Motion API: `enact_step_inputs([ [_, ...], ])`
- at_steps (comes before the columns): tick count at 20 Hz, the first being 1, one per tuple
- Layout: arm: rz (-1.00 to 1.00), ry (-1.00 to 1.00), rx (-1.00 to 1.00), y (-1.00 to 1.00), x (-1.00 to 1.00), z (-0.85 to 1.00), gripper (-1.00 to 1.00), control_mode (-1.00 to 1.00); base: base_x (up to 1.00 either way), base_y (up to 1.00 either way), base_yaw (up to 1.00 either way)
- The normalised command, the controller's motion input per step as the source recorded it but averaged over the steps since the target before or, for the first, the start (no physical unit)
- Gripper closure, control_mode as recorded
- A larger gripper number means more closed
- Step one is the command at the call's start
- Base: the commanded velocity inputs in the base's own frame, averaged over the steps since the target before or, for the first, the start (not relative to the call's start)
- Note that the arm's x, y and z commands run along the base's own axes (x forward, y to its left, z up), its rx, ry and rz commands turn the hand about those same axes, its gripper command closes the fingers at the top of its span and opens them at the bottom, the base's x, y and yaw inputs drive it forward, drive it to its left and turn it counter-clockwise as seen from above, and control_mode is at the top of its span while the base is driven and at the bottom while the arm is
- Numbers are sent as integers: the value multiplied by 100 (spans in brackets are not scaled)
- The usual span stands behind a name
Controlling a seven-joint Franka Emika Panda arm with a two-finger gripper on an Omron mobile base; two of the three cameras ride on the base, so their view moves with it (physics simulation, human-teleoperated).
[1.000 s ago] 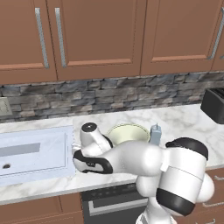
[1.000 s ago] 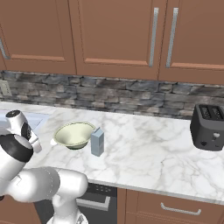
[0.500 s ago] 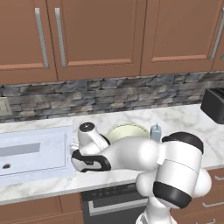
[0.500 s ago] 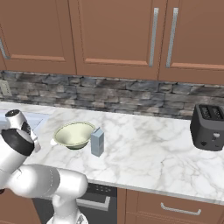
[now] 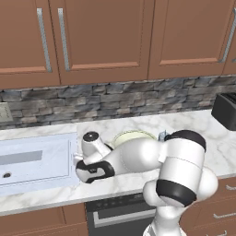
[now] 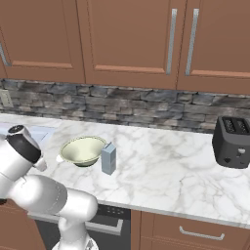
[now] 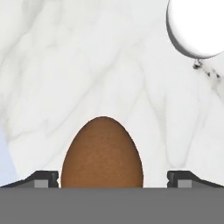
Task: Gather the eggs and milk located in the vicinity of the sink area and place them right next to the bowl.
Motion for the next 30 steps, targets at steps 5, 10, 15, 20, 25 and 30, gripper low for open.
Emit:
enact_step_inputs([
  [5, 0, 0, 0, 0, 5, -23, -100, -100, 0, 0, 0],
  [10, 0, 0, 0, 0, 8, -22, 100, -100, 0, 0, 0],
  [15, 0, 0, 0, 0, 1, -5, 100, -100, 0, 0, 0],
  [20, 0, 0, 0, 0, 0, 0, 100, -100, 0, 0, 0],
  [25, -2, -1, 0, -9, 0, 0, 100, -100, 0, 0, 0],
  [30, -7, -1, 0, -25, -7, 0, 100, -100, 0, 0, 0],
])
